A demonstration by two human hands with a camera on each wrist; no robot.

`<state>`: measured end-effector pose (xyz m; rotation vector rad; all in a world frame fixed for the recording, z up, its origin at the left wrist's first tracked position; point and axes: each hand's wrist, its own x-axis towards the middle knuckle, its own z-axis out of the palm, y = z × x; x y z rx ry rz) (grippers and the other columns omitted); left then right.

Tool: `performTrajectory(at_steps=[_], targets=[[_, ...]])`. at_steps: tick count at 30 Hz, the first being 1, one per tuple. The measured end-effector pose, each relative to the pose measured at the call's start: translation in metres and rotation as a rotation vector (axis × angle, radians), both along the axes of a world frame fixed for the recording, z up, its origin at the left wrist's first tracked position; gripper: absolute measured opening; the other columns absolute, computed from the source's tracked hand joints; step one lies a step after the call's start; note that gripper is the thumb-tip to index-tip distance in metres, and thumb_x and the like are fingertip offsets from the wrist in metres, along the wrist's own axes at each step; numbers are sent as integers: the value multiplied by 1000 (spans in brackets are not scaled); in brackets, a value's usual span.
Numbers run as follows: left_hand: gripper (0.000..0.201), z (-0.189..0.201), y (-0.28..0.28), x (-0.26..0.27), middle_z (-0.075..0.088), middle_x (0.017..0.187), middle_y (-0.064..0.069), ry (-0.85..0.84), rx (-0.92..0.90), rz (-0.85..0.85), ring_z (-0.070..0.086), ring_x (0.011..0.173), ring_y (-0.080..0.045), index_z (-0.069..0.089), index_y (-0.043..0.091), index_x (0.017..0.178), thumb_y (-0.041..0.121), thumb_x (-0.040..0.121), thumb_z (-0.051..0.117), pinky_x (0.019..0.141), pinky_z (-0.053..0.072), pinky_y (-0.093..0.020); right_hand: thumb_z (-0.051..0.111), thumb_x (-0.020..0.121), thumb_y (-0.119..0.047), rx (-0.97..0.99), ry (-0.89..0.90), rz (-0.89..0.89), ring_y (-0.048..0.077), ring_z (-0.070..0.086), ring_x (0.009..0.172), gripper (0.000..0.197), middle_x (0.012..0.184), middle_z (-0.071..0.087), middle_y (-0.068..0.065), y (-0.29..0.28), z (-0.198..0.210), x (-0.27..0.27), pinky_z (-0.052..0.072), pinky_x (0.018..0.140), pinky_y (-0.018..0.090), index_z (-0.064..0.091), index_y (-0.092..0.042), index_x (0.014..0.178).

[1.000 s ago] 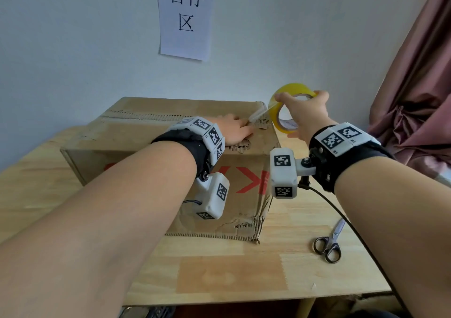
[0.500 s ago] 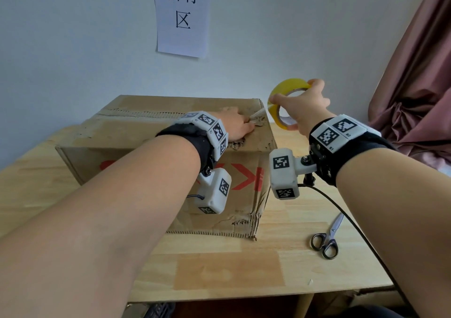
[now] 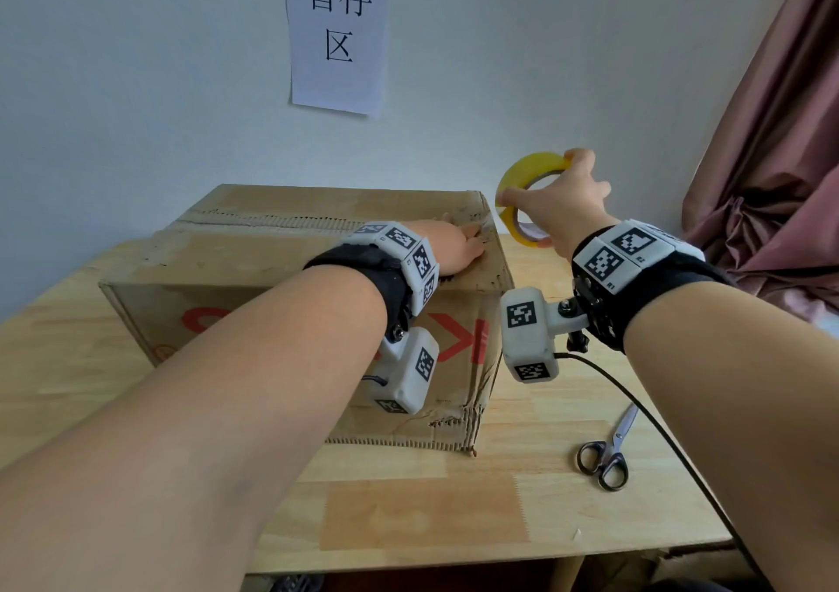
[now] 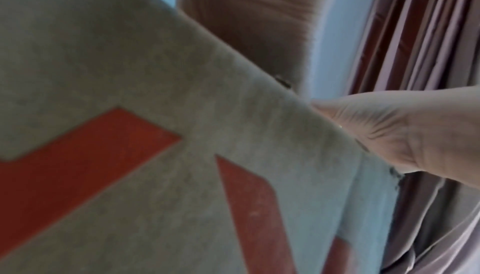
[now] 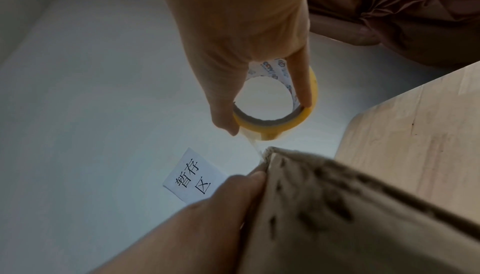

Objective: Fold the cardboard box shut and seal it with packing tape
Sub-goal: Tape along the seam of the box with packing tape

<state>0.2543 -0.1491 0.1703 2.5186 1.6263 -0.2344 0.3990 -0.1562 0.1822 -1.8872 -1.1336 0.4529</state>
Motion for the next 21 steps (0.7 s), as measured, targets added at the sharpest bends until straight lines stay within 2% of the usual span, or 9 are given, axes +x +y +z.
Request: performTrajectory(at_steps=[3, 7, 11, 14, 18, 19, 20, 21], targets=[[52, 0, 2, 5, 8, 157, -19, 5, -1, 15, 30, 138, -33, 13, 23, 152, 39, 102, 15, 112, 25, -39, 80, 65, -48, -9, 10, -13, 37, 49, 105, 92, 125, 34, 13, -1, -7, 6, 51, 87, 50, 25, -28, 136], [54, -5, 6, 3, 6, 157, -21, -13, -19, 10, 19, 142, -37, 10, 27, 152, 41, 100, 14, 114, 21, -50, 79, 67, -46, -31, 121, -5, 29, 46, 99, 93, 124, 35, 9, -4, -20, 18, 51, 70, 40, 24, -27, 139], [54, -5, 3, 0, -3, 158, -16, -27, -46, 9, 6, 146, -34, 2, 28, 152, 43, 101, 11, 117, 13, -50, 80, 62, -48, -58, 309, -22, 29, 52, 104, 98, 125, 44, 9, -9, -32, 18, 55, 70, 40, 25, -27, 140], [54, -6, 3, -2, -6, 159, -14, -53, -44, 6, 2, 146, -31, 1, 27, 152, 44, 101, 11, 118, 9, -50, 81, 52, -51, -37, 462, -32, 31, 53, 105, 104, 121, 45, 7, -12, -41, 15, 57, 77, 48, 26, -30, 138], [56, -11, 1, -4, -9, 159, -11, -90, -43, 21, -3, 147, -28, 0, 27, 152, 47, 101, 10, 119, 3, -46, 77, 68, -52, -105, 600, -15, 31, 48, 114, 97, 128, 39, 6, -18, -55, 11, 54, 84, 49, 21, -25, 143], [56, -11, 0, -5, -6, 159, -11, -119, -38, 25, -1, 147, -28, 2, 24, 152, 45, 101, 10, 119, 3, -45, 72, 71, -57, -153, 527, -24, 33, 45, 119, 98, 132, 37, 8, -19, -54, 11, 50, 90, 51, 19, -23, 145], [55, -11, 0, -7, 3, 159, -12, -166, -33, 15, 7, 146, -28, 9, 19, 152, 42, 102, 11, 119, 8, -43, 67, 73, -62, -178, 361, -43, 34, 40, 125, 97, 139, 35, 11, -19, -50, 11, 43, 98, 53, 18, -21, 147], [52, -10, 1, -10, 24, 154, -15, -265, -37, 5, 25, 141, -29, 26, 13, 148, 38, 103, 14, 114, 21, -40, 61, 78, -61, -164, 138, -60, 35, 33, 133, 93, 146, 30, 13, -19, -41, 11, 35, 105, 54, 19, -19, 148]])
